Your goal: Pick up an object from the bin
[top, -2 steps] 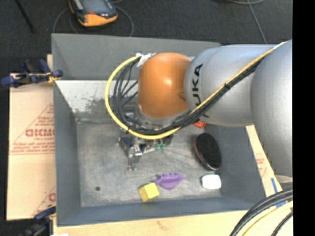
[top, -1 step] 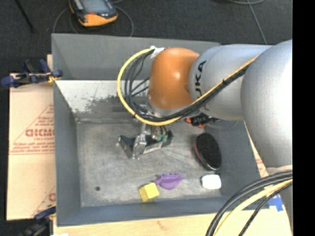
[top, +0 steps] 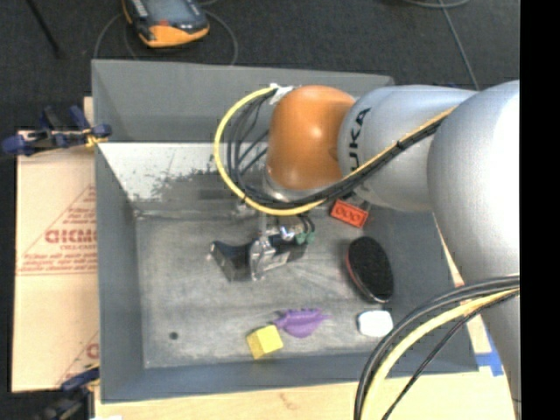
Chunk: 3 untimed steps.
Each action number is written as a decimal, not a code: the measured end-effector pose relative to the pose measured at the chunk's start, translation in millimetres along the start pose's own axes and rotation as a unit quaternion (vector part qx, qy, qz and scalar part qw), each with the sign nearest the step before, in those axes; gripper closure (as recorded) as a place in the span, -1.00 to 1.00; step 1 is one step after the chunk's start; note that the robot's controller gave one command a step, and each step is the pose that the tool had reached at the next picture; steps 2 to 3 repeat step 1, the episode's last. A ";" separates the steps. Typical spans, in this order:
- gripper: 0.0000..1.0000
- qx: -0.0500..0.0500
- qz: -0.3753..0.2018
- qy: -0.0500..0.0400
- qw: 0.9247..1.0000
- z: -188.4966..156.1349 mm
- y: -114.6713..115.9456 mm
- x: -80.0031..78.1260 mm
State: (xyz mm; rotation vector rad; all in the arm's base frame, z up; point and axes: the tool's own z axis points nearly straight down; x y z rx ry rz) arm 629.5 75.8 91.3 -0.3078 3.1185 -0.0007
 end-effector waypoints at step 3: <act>1.00 -0.003 0.125 -0.003 0.992 10.0 -8.4 12.2</act>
Offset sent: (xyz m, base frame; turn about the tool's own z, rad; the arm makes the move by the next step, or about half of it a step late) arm 0.0000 0.0000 0.0000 0.0000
